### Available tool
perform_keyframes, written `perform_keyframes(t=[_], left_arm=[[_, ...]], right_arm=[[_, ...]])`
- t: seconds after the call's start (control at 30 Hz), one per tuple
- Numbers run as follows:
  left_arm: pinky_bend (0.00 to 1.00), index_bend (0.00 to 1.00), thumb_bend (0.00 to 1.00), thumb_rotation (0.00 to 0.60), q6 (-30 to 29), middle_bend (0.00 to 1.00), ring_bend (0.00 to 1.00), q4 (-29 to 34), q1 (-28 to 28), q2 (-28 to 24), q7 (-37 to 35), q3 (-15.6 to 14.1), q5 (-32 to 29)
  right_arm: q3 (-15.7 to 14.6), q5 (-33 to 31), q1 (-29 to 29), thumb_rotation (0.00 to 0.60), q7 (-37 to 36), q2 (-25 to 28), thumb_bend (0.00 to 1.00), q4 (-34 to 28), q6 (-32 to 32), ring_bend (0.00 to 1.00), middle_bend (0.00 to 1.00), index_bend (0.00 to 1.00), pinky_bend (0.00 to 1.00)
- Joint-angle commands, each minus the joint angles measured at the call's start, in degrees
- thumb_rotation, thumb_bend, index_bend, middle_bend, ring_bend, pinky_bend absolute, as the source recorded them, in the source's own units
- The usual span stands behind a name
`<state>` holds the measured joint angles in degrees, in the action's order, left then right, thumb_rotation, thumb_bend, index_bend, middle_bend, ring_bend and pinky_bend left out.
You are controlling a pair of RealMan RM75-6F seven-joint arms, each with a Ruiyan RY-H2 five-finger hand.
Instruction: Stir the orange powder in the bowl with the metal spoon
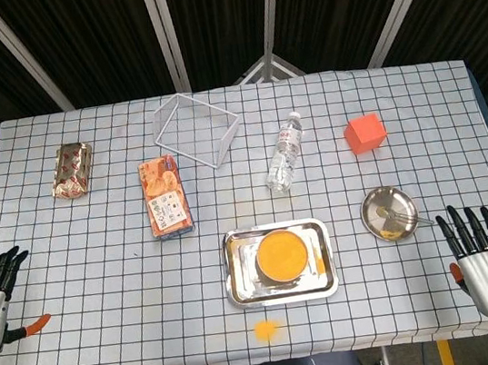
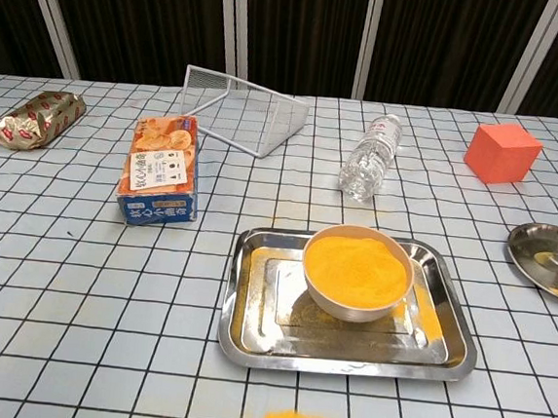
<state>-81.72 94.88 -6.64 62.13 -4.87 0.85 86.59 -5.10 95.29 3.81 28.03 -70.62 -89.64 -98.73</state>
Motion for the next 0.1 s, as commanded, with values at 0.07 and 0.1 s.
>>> perform_keyframes(t=[0.07,0.1], left_arm=[[0.0,0.0,0.0,0.6,-1.1,0.0,0.0,-1.03,0.13,0.49,0.54,0.1,0.93],[0.0,0.0,0.0,0.6,-1.23,0.0,0.0,-1.24,0.14,0.63,0.74,0.06,1.14]], right_arm=[[-0.96,3.58,-1.26,0.6,-4.65,0.68,0.32,1.57,-2.07,0.0,0.0,0.0,0.02],[-0.98,3.6,-1.35,0.6,-5.36,0.57,0.32,1.65,-1.76,0.0,0.0,0.0,0.02]])
